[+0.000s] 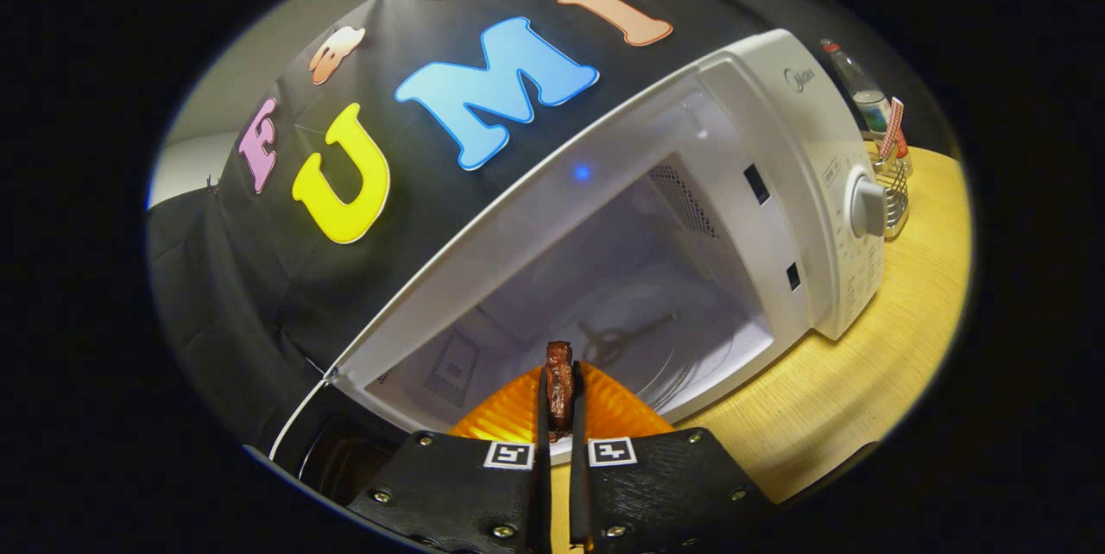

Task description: Open the microwave, put the food inside, and close the microwave door.

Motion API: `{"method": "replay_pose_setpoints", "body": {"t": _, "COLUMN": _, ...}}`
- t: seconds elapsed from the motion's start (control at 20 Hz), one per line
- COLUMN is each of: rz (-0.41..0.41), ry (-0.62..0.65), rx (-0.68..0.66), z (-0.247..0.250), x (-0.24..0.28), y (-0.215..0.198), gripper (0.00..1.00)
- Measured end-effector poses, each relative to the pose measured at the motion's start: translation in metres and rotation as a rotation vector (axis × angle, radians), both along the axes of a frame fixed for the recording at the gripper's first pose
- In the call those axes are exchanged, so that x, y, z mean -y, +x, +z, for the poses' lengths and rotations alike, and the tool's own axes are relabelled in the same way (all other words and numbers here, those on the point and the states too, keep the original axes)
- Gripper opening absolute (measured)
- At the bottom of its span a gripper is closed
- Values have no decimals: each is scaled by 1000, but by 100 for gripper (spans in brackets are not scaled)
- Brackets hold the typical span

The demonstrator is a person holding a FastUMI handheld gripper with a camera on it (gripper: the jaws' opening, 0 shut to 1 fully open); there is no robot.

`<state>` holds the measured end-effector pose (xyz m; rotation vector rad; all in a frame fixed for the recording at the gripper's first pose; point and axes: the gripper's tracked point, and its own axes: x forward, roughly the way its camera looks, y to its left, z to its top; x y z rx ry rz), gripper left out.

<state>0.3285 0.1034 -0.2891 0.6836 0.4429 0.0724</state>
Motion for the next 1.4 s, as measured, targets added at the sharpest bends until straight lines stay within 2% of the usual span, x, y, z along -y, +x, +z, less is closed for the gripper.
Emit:
{"method": "replay_pose_setpoints", "body": {"t": 0.3, "rz": -14, "ry": -32, "rx": -10, "z": -18, "x": 6, "y": 18, "gripper": 8}}
{"method": "replay_pose_setpoints", "body": {"t": 0.45, "rz": -7, "ry": -111, "rx": -13, "z": -25, "x": 9, "y": 24, "gripper": 12}}
{"method": "replay_pose_setpoints", "body": {"t": 0.55, "rz": -34, "ry": -240, "rx": -12, "z": -29, "x": 23, "y": 31, "gripper": 23}}
{"method": "replay_pose_setpoints", "body": {"t": 0.6, "rz": -36, "ry": -282, "rx": -1, "z": -28, "x": 26, "y": 34, "gripper": 37}}
{"method": "replay_pose_setpoints", "body": {"t": 0.65, "rz": -33, "ry": -320, "rx": 6, "z": -28, "x": 26, "y": 37, "gripper": 47}}
{"method": "replay_pose_setpoints", "body": {"t": 0.7, "rz": -33, "ry": -364, "rx": 14, "z": -25, "x": 29, "y": 39, "gripper": 65}}
{"method": "replay_pose_setpoints", "body": {"t": 0.75, "rz": -40, "ry": -408, "rx": 20, "z": -24, "x": 34, "y": 42, "gripper": 70}}
{"method": "replay_pose_setpoints", "body": {"t": 0.8, "rz": -46, "ry": -448, "rx": 32, "z": -21, "x": 37, "y": 42, "gripper": 85}}
{"method": "replay_pose_setpoints", "body": {"t": 0.9, "rz": -50, "ry": -508, "rx": 58, "z": -14, "x": 39, "y": 43, "gripper": 96}}
{"method": "replay_pose_setpoints", "body": {"t": 1.1, "rz": -4, "ry": -535, "rx": 74, "z": -2, "x": 32, "y": 32, "gripper": 96}}
{"method": "replay_pose_setpoints", "body": {"t": 1.4, "rz": 60, "ry": -548, "rx": 110, "z": 38, "x": 20, "y": -13, "gripper": 96}}
